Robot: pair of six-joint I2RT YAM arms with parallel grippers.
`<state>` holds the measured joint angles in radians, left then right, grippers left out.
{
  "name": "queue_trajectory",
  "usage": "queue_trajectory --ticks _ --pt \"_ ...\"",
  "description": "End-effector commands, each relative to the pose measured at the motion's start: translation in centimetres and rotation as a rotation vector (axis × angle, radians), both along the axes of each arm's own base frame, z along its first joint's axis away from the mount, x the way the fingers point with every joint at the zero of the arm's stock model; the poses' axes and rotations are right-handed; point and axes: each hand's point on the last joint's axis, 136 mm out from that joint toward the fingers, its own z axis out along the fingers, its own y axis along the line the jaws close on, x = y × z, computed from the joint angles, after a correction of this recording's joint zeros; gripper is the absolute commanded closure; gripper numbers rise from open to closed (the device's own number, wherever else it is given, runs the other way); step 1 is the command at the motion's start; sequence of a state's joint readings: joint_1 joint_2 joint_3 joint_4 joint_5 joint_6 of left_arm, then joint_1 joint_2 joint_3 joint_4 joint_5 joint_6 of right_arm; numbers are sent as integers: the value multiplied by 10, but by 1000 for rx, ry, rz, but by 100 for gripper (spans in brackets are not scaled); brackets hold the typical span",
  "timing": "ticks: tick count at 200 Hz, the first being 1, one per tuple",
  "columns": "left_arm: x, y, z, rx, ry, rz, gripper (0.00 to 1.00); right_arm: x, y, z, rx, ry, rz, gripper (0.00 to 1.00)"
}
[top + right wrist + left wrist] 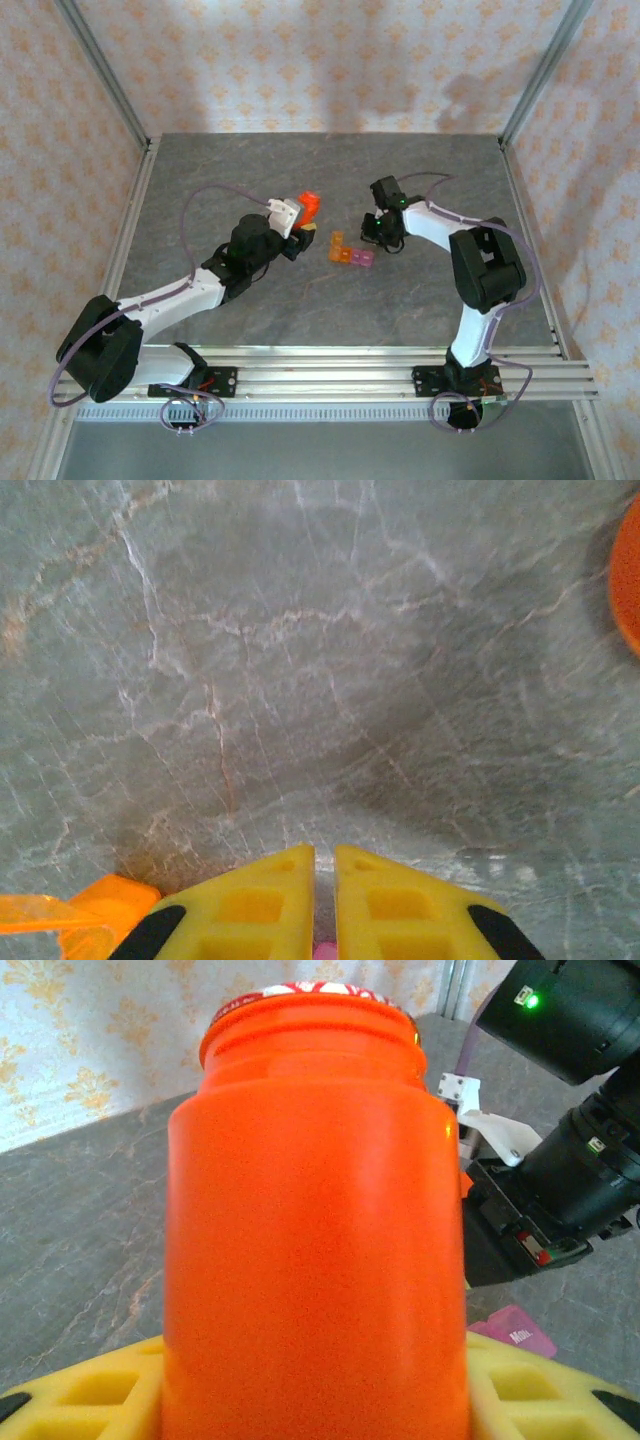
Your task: Sort the pills into containers
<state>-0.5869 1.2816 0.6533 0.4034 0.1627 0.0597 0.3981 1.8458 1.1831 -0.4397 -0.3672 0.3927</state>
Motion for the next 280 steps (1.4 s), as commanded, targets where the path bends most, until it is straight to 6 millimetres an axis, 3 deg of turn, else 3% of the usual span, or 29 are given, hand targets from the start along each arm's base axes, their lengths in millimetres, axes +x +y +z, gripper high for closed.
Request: queue_trajectory --ticks 1,137,172,223,280 --pt "-3 1 7 -16 -13 18 100 -7 0 -10 -15 13 0 89" --pt "-5 -4 3 -12 -4 7 100 -50 14 -11 38 25 5 89" --pt "-7 -3 -1 -3 5 6 100 -52 5 -8 5 2 -9 88" --pt "-16 -5 -10 31 46 -35 100 -47 -10 25 -64 -86 -6 69" --pt "-25 -9 -20 52 83 -73 100 -47 -25 59 -69 -204 -1 31"
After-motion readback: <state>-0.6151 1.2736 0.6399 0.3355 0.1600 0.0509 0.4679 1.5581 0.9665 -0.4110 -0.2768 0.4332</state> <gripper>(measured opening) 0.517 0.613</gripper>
